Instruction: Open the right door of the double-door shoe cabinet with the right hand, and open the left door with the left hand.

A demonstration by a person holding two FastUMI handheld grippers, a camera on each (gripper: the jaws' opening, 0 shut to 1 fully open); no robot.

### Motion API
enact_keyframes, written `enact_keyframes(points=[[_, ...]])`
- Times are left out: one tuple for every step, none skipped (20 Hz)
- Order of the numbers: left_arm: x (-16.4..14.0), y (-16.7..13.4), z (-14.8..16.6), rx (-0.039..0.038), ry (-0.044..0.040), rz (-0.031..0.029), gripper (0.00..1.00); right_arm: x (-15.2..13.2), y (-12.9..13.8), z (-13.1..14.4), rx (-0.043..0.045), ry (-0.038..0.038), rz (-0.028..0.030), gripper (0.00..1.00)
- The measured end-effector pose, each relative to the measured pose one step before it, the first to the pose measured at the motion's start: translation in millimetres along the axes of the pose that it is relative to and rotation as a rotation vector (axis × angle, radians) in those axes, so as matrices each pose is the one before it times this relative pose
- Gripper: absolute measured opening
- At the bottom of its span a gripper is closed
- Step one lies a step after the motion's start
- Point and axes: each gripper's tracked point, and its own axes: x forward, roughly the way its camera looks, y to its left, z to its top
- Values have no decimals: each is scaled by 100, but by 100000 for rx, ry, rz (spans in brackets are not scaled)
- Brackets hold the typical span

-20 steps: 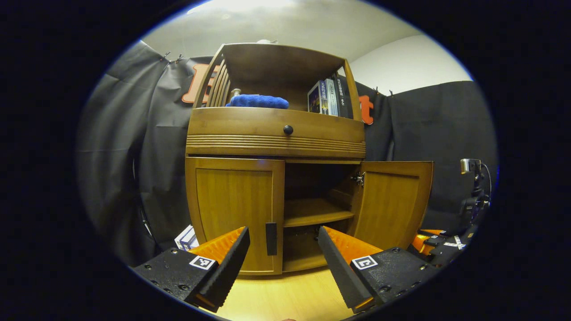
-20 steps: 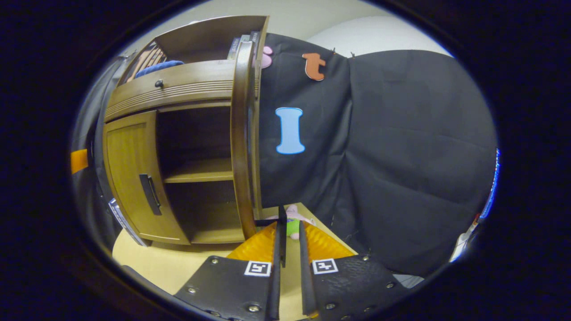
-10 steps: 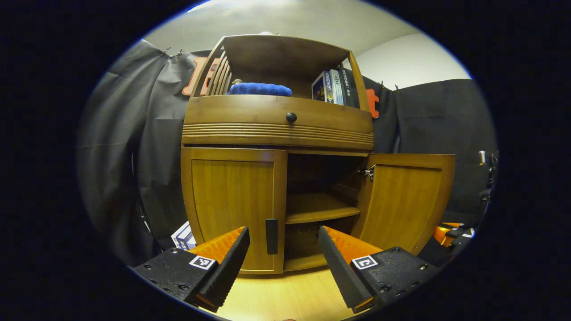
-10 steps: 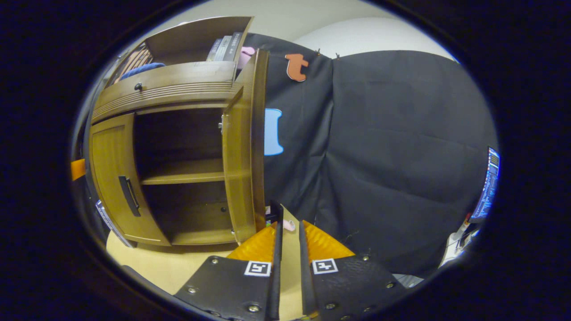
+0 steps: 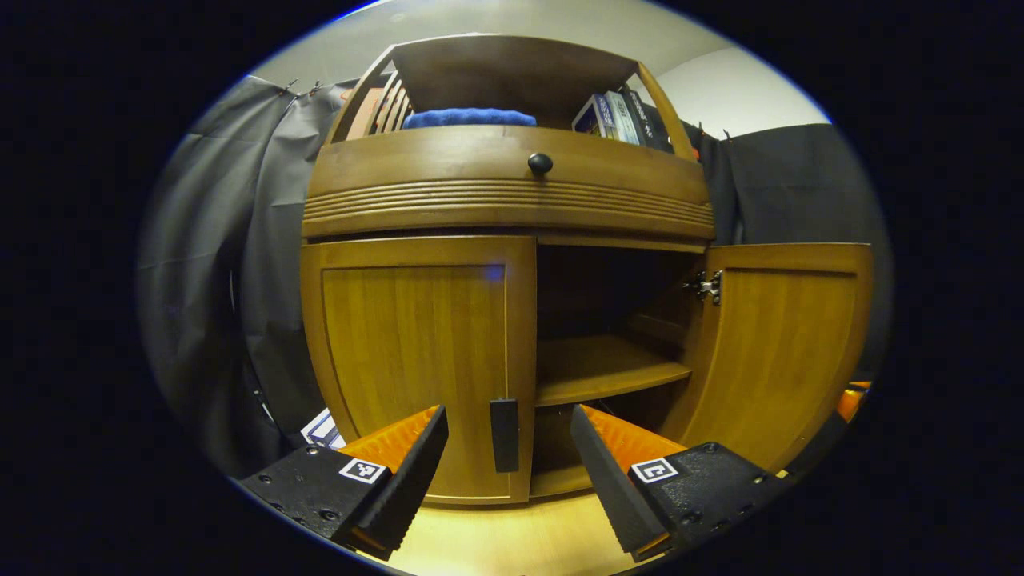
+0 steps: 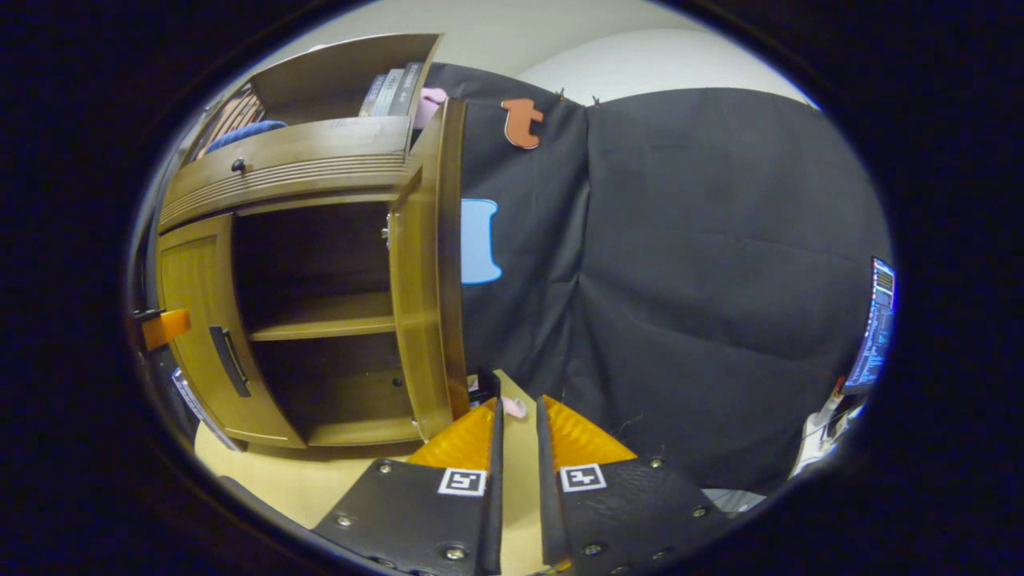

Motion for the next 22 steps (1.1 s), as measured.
enact_keyframes(points=[[1085,215,-343,23,694,445,92,-156,-98,281,-473,-443,-1054,19],[930,98,-318,-223,668,338,92,-204,-180,224,-159,-295,-968,19],[1003,-32,-373,44,774,-44,92,-199,-326,230,69,-386,-1224,19],[924,-61,-261,423,638,-240,96,-294,-818,-13,136,-249,-1513,19],[955,-164,-378,621,828,-334,94,-134,-524,127,-35,-254,-1677,19],[823,-36,-333,709,908,-162,92,-281,-533,-18,-10,-307,-1445,19],[720,53,-538,793,1081,-207,92,24,-540,174,-82,-89,-1091,19],[569,12,-321,848,1219,296,93,-261,-421,-119,107,-35,-857,19],[245,26,-473,651,673,392,93,-359,-230,111,136,68,-826,19],[315,-39,-328,483,756,-163,92,-32,-271,228,31,148,-936,19],[486,402,-493,423,938,896,89,-155,-221,127,-116,335,-738,19],[344,143,-310,-214,715,364,83,-191,-252,-118,-231,462,-579,19],[635,49,-347,-477,1131,592,75,-74,-130,-232,-267,509,-515,19],[404,-2,-334,-718,1077,283,69,-154,-153,-175,-265,575,-321,19],[269,118,-281,-823,659,483,66,172,100,-322,-239,515,-175,19],[101,176,-184,-1004,512,164,62,-21,-50,-31,-225,337,-52,19],[4,74,-346,-925,648,-436,59,-137,-101,77,-147,159,-19,19],[175,-92,-252,-921,589,-856,53,-104,-8,18,-94,60,171,19],[97,-41,-220,-980,645,-666,47,-100,-17,60,-46,-72,209,19],[-161,-119,-1,-1426,-109,-852,41,-91,1,44,-28,-318,274,19],[130,61,191,-921,-1180,-777,35,-83,35,120,69,-375,307,19],[30,-20,-319,-82,1160,-650,36,-106,82,97,131,-309,452,19]])
